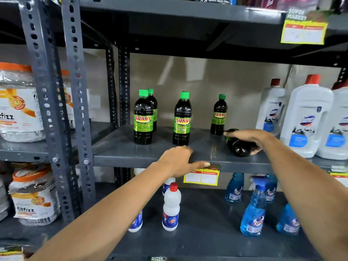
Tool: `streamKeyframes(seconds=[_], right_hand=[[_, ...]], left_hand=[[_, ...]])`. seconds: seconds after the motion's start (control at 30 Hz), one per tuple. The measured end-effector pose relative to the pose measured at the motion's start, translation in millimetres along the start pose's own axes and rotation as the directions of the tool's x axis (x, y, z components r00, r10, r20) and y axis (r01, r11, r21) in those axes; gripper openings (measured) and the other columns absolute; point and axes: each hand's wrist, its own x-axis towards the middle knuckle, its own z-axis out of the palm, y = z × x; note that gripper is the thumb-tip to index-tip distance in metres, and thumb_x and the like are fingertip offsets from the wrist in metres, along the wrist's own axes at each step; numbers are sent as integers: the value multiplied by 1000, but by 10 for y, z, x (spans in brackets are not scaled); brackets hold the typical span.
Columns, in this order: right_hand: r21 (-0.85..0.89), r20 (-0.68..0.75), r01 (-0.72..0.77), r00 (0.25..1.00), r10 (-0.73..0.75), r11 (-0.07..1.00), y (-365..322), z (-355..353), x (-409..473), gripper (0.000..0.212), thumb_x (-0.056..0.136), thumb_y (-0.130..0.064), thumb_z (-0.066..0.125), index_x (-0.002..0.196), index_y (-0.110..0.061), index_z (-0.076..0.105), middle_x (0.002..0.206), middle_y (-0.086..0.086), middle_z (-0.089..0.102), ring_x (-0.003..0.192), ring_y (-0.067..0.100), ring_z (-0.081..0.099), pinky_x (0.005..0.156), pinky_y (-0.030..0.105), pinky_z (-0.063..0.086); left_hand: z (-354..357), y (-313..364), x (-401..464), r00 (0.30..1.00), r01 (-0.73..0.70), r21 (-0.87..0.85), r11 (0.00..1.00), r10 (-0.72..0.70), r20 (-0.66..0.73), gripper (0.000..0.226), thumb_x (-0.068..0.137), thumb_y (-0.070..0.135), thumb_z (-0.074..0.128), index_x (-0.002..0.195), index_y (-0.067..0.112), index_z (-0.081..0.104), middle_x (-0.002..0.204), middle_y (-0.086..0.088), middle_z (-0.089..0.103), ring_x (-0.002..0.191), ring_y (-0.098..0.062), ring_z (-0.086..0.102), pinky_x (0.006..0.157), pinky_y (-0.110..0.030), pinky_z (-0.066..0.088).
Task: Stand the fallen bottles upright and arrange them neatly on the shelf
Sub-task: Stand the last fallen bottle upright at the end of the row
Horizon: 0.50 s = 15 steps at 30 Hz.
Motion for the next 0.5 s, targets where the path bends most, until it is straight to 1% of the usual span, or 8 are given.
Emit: streamKeyframes(seconds=[0.07,0.1,0.13,0.2,0.27,0.37,0.43,0.5], right_hand=[[105,-13,18,1000,-16,994,56,-8,75,64,82,-56,63,124,-10,52,105,12,59,89,26,60,61,30,49],[161,-59,40,998,-31,986,81,1,131,61,81,-52,66,121,-9,52,98,11,59,83,26,60,58,29,49],[230,-130,77,990,-48,970,101,28,194,63,79,-50,68,123,-8,52,99,12,60,85,28,61,59,29,48],[308,-324,160,944,-55,938,142,116,312,74,77,-54,68,129,-3,53,114,18,62,102,34,60,72,29,46],[337,-435,227,898,-63,914,176,214,373,72,76,-62,63,123,-7,57,117,17,64,110,35,59,83,31,45],[517,-421,351,898,-125,780,239,311,484,67,74,-62,67,122,-17,52,115,7,66,109,29,62,95,39,49],[601,-427,427,886,-181,676,276,340,557,65,77,-47,74,127,-18,45,119,4,65,112,24,62,99,41,48],[617,-433,476,870,-235,626,293,341,586,68,79,-29,78,131,-18,37,119,2,62,111,20,59,99,39,47]], left_hand=[[18,-44,29,999,-12,43,999,13,-43,90,74,87,20,109,14,60,113,-5,64,99,-27,61,79,-43,52],[25,-56,36,999,-10,59,998,13,-50,89,76,85,19,110,14,60,115,-5,65,100,-27,61,79,-43,52],[23,-63,32,999,-9,68,998,12,-50,88,78,83,19,112,13,60,116,-5,64,102,-26,60,80,-43,52],[31,-43,21,999,-7,67,998,10,-42,84,83,78,22,117,11,59,122,-6,63,108,-25,59,85,-42,51],[51,-18,12,999,-3,56,998,6,-48,79,87,74,26,125,12,56,134,-5,57,119,-24,53,93,-41,47],[78,-5,-11,998,0,59,998,5,-68,77,89,70,27,135,13,51,148,-2,45,133,-20,42,101,-39,43],[88,-5,-23,998,-4,74,997,9,-69,78,89,71,25,137,14,49,149,-2,42,135,-19,40,103,-39,43],[85,-1,-25,997,-1,76,997,7,-77,78,89,70,25,139,14,47,151,-2,40,137,-19,38,104,-38,42]])
